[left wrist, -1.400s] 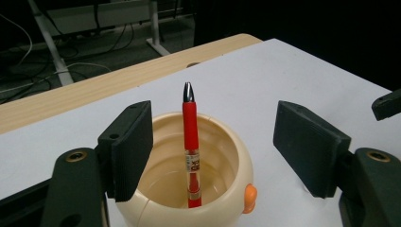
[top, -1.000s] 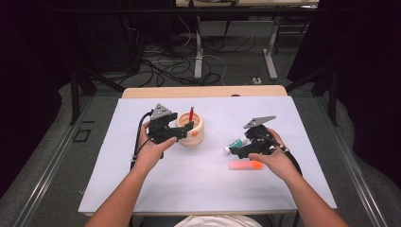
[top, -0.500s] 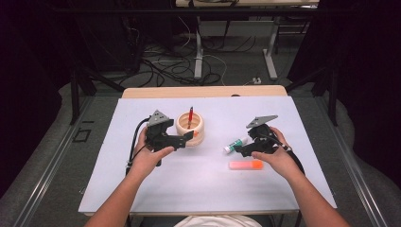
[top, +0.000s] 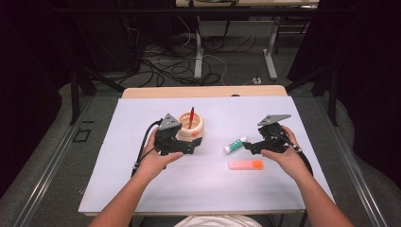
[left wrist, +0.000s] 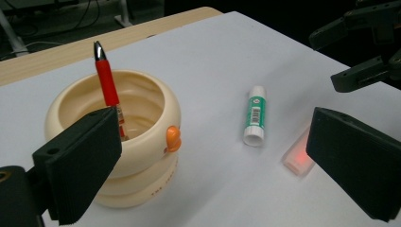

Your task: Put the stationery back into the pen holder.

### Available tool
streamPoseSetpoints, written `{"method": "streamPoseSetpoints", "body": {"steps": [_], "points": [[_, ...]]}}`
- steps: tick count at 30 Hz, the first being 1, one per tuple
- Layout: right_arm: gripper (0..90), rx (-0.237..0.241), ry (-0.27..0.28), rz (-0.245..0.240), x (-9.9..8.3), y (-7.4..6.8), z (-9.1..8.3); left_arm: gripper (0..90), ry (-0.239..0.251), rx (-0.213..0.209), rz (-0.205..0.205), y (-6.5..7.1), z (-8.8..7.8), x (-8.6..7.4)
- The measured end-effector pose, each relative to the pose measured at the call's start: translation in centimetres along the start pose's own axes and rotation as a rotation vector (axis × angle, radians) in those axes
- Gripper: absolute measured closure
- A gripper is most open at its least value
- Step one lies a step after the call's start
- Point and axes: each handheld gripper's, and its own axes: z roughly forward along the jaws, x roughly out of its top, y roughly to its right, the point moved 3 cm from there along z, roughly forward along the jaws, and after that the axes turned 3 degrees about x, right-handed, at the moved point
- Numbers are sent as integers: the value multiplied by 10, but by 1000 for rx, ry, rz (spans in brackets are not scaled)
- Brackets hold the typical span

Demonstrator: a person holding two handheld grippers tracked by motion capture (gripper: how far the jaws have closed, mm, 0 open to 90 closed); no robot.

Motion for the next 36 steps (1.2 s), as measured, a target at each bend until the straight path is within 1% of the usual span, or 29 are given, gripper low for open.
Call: {"method": "streamPoseSetpoints", "body": {"steps": [1,2,6,7,9,10,11,12,16,17,18,19,20,21,22,23,24,25,26,27,28,29,30,31,32,33,34,35,36], "points": [[113,-3,12,2,-1,0,-2,54,-4,-3,11,1,1,1],[97,-4,17,11,-2,0,-5,60,-4,-1,13,3,3,2],[25,-14,39,21,-6,-1,-15,95,-10,-6,21,8,8,7],[13,-16,48,35,-8,-2,-18,105,-14,-6,24,10,9,8],[0,-17,61,42,-10,-3,-22,133,-23,-7,34,12,13,10],[0,-16,65,48,-12,-4,-23,141,-22,-5,30,14,16,11],[0,-17,70,52,-14,-5,-25,149,-30,-9,34,14,17,12],[0,-16,77,61,-15,-6,-26,151,-26,-9,33,16,20,13],[0,-6,86,69,-23,-11,-30,158,-28,-17,35,21,29,21],[0,0,87,77,-24,-13,-31,159,-37,-19,39,22,31,22],[0,-3,87,66,-25,-14,-32,163,-30,-17,37,23,34,24],[0,0,89,74,-27,-16,-33,169,-37,-22,41,24,36,25],[0,0,93,64,-28,-16,-33,178,-36,-24,45,25,39,27],[0,0,91,72,-29,-18,-34,179,-35,-23,46,26,42,28],[0,1,92,75,-30,-20,-35,179,-43,-25,47,26,45,29],[0,-2,98,65,-32,-20,-35,183,-46,-28,45,27,48,30],[0,1,96,73,-33,-22,-36,187,-47,-25,47,27,50,30],[0,-1,102,67,-34,-22,-36,192,-50,-28,46,28,54,30],[0,2,102,75,-36,-25,-36,199,-51,-32,45,29,56,31],[0,0,95,68,-38,-26,-37,202,-59,-34,51,30,60,31],[0,-7,104,64,-40,-29,-37,208,-59,-34,48,30,63,32],[0,-3,111,66,-41,-31,-38,212,-64,-37,39,31,65,32],[0,-11,112,75,-43,-33,-38,215,-64,-41,51,31,68,33],[0,-7,115,74,-44,-34,-39,218,-67,-43,42,31,70,34],[0,-4,109,83,-45,-36,-40,222,-71,-43,42,31,73,35],[0,-10,112,81,-47,-37,-41,224,-76,-46,43,32,75,35],[0,-9,120,84,-48,-39,-41,226,-73,-46,36,32,77,36],[0,-6,123,80,-49,-39,-41,226,-80,-42,46,31,79,37],[0,-10,120,75,-50,-40,-42,229,-88,-42,43,31,81,37]]}}
